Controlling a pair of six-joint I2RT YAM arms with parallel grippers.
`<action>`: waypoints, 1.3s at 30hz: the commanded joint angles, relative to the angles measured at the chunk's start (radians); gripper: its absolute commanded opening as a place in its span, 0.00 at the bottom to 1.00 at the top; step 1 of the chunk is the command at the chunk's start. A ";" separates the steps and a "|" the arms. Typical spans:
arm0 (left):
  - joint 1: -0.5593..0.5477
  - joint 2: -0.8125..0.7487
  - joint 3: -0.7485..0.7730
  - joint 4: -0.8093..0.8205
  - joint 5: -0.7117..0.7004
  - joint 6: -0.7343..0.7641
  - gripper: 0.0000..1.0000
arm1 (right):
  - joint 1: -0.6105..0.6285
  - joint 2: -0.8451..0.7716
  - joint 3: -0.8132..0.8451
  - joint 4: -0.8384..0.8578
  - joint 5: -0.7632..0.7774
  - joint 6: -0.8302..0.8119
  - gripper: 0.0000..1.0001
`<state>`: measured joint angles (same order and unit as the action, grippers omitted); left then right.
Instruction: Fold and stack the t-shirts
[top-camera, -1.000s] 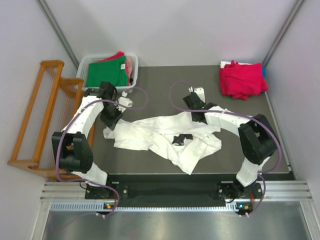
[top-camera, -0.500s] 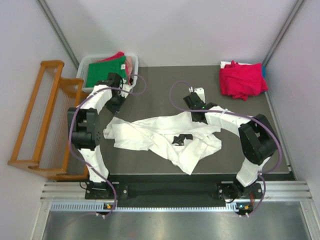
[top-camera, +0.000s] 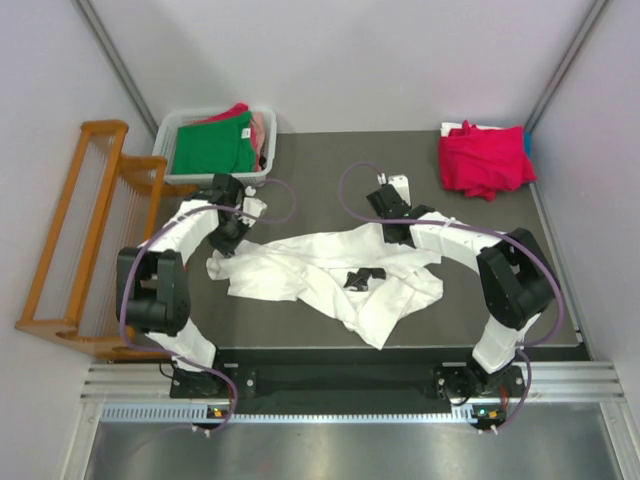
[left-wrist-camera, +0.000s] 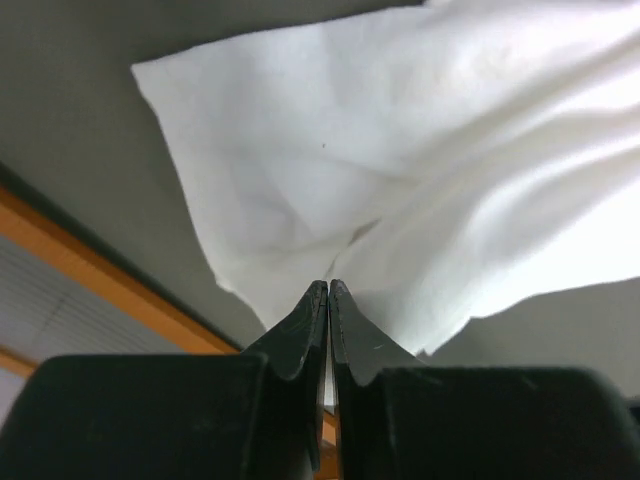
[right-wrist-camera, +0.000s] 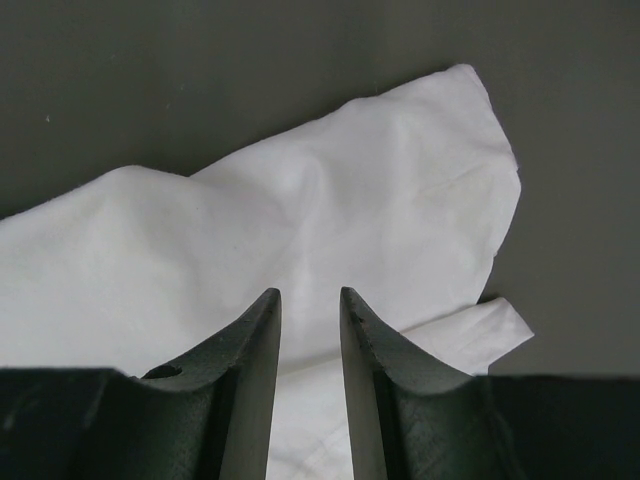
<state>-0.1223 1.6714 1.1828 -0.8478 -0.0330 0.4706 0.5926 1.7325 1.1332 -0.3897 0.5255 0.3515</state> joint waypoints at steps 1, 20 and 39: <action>0.003 -0.099 -0.028 -0.037 0.028 0.056 0.10 | -0.010 -0.042 0.050 0.008 0.016 0.004 0.31; 0.006 0.089 -0.035 -0.013 0.042 0.091 0.10 | -0.011 -0.041 0.066 0.011 0.015 0.007 0.30; 0.049 0.174 0.204 -0.088 0.087 0.022 0.08 | -0.013 -0.024 0.053 0.015 0.019 0.012 0.29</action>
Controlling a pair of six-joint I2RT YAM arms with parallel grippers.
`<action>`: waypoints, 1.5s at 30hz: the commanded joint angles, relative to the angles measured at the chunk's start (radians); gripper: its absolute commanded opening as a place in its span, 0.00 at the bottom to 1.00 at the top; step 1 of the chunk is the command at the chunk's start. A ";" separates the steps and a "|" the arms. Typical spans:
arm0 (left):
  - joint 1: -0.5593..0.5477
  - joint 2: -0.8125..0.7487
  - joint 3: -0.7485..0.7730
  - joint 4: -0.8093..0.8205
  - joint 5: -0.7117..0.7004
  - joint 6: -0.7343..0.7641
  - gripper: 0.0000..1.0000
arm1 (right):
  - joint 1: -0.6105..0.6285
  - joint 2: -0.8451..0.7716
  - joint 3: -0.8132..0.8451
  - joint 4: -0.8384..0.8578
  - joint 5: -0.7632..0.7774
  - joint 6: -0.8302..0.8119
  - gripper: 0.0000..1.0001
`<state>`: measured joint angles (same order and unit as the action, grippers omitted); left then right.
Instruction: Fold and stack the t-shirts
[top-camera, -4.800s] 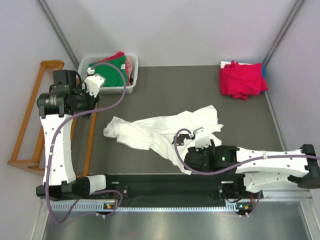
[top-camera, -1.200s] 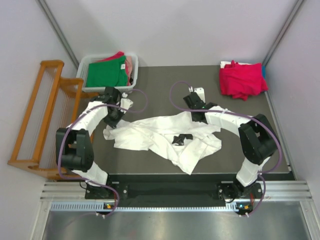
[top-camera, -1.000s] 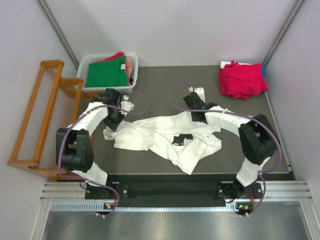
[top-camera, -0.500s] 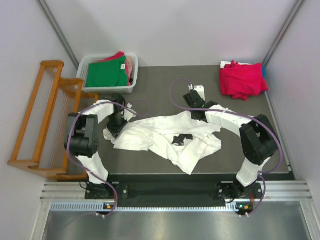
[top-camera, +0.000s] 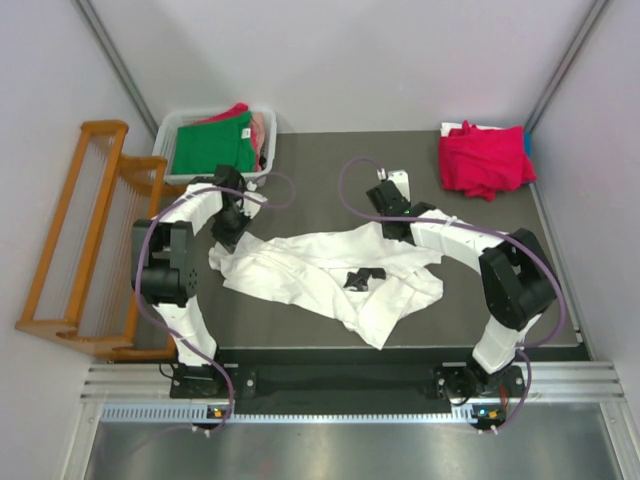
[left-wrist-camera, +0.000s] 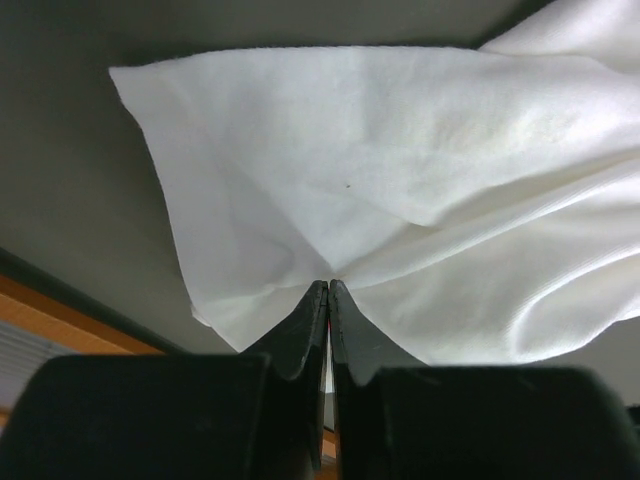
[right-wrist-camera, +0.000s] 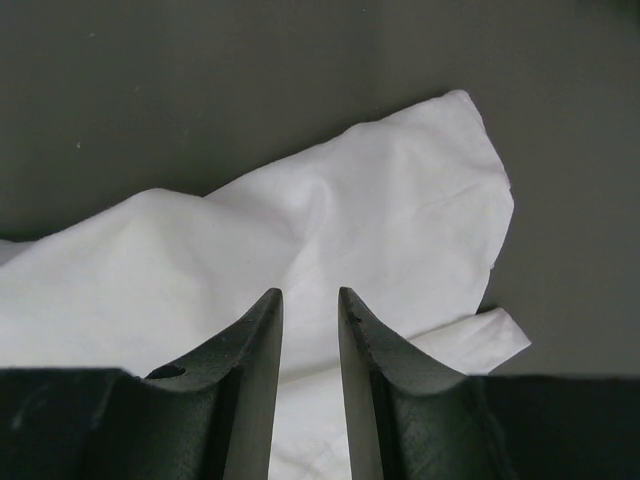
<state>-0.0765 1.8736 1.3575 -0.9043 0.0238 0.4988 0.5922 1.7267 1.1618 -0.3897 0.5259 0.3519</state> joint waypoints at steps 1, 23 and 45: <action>0.003 -0.027 0.032 -0.036 0.033 -0.006 0.08 | -0.012 -0.013 0.024 0.015 0.017 0.013 0.29; 0.017 0.035 0.018 0.024 -0.015 -0.042 0.07 | -0.043 0.160 0.067 0.023 -0.030 -0.002 0.30; 0.020 0.288 0.285 0.001 -0.076 -0.135 0.08 | -0.126 0.235 0.098 0.002 -0.035 0.039 0.29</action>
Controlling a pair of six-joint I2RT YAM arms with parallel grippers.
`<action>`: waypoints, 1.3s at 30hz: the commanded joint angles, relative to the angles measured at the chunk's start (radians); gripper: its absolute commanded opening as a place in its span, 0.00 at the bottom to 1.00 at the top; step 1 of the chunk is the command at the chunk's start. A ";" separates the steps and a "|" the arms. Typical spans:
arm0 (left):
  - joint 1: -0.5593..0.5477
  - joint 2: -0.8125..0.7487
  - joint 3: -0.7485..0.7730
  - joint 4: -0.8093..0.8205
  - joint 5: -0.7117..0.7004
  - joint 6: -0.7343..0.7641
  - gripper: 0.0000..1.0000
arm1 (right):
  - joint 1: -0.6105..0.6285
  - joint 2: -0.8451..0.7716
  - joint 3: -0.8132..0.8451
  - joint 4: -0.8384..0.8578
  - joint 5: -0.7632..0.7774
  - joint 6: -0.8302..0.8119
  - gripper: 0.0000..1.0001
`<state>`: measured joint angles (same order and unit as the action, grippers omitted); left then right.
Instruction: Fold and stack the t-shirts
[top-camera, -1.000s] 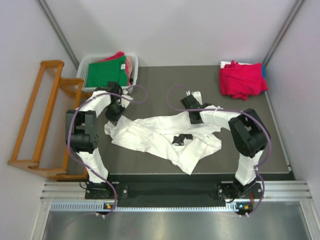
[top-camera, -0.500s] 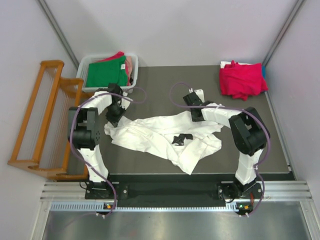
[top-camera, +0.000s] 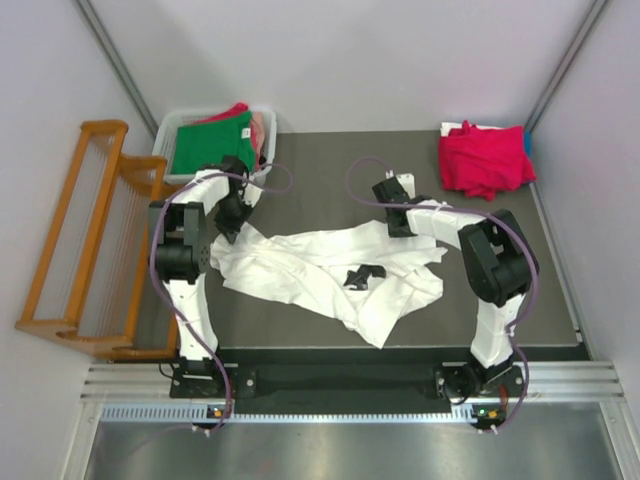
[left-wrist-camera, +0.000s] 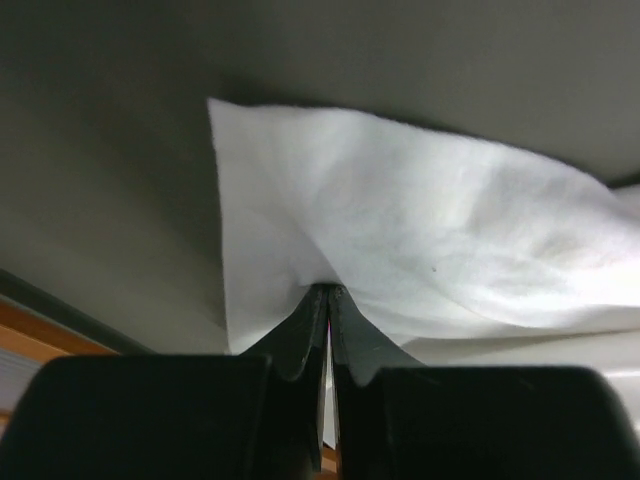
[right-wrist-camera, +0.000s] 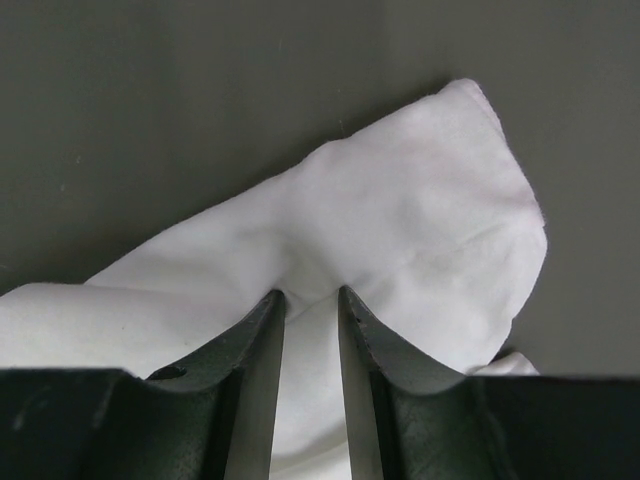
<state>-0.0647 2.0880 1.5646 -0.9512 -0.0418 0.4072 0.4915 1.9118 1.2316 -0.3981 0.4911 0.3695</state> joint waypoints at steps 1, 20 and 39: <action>0.008 0.086 0.110 0.034 -0.013 -0.047 0.07 | -0.030 0.058 0.028 0.010 0.000 0.022 0.29; 0.006 0.122 0.242 0.011 -0.040 -0.053 0.07 | -0.254 -0.002 0.014 -0.044 -0.022 0.066 0.27; 0.005 -0.098 0.233 -0.118 0.121 -0.067 0.08 | 0.033 -0.180 0.025 -0.131 0.123 -0.035 0.43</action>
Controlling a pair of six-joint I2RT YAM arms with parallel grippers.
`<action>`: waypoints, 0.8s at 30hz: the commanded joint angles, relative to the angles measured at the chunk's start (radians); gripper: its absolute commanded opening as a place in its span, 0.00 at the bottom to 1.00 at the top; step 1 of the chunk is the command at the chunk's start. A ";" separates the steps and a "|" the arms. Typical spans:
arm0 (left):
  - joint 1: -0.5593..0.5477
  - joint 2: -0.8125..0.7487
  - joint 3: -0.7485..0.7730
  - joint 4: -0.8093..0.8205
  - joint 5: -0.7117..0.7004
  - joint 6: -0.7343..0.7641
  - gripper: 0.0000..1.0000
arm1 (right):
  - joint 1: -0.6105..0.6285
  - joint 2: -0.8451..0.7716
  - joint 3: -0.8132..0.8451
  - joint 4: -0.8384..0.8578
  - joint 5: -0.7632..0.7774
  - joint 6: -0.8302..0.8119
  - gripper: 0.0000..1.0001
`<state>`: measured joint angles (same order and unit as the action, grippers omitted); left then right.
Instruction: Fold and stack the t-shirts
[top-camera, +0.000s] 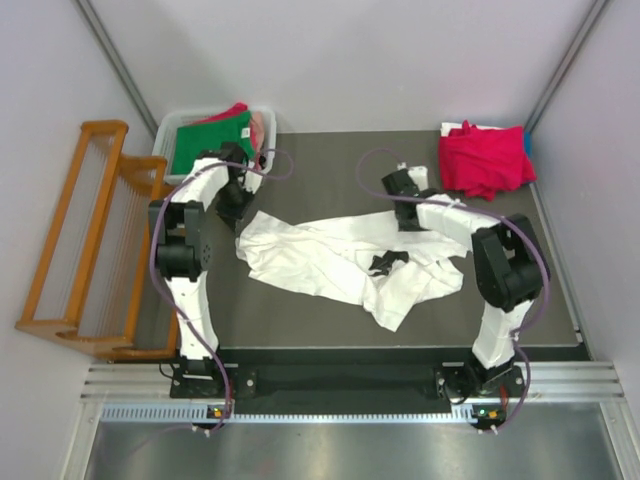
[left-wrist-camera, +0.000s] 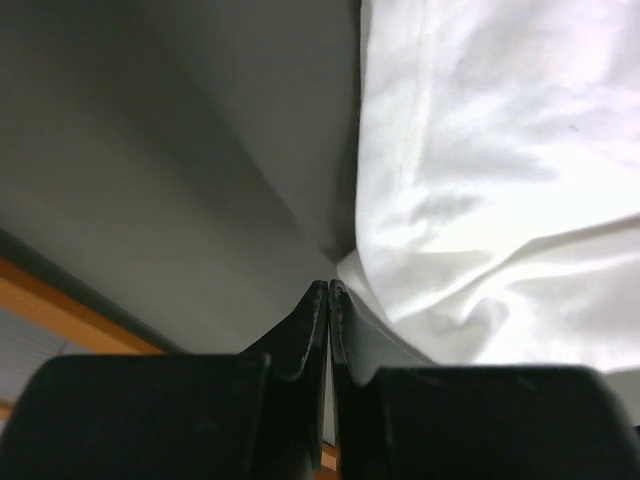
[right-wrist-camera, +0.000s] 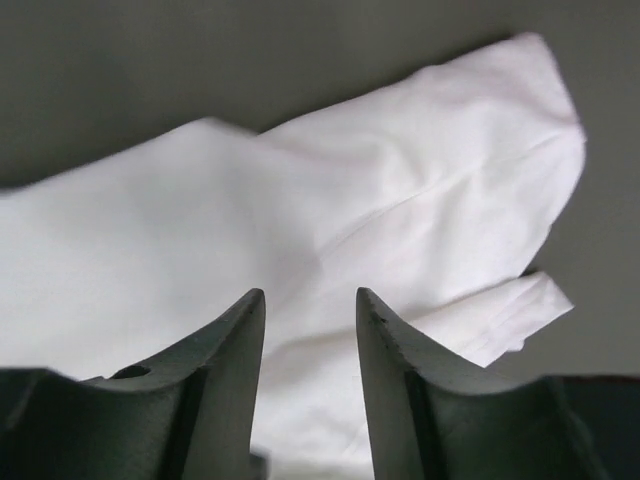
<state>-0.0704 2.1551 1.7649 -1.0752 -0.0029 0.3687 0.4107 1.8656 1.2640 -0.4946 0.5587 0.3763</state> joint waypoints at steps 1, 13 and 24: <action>0.009 -0.181 0.031 -0.026 0.096 -0.010 0.08 | 0.125 -0.155 -0.021 -0.036 0.043 -0.034 0.44; -0.129 -0.665 -0.496 -0.082 -0.003 0.321 0.14 | 0.226 -0.324 -0.164 -0.075 0.040 -0.017 0.43; -0.143 -0.574 -0.772 0.231 -0.129 0.199 0.11 | 0.198 -0.209 -0.110 -0.027 -0.059 0.007 0.41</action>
<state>-0.2157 1.5738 0.9924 -0.9939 -0.1078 0.6048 0.6121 1.6474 1.0996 -0.5568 0.5255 0.3668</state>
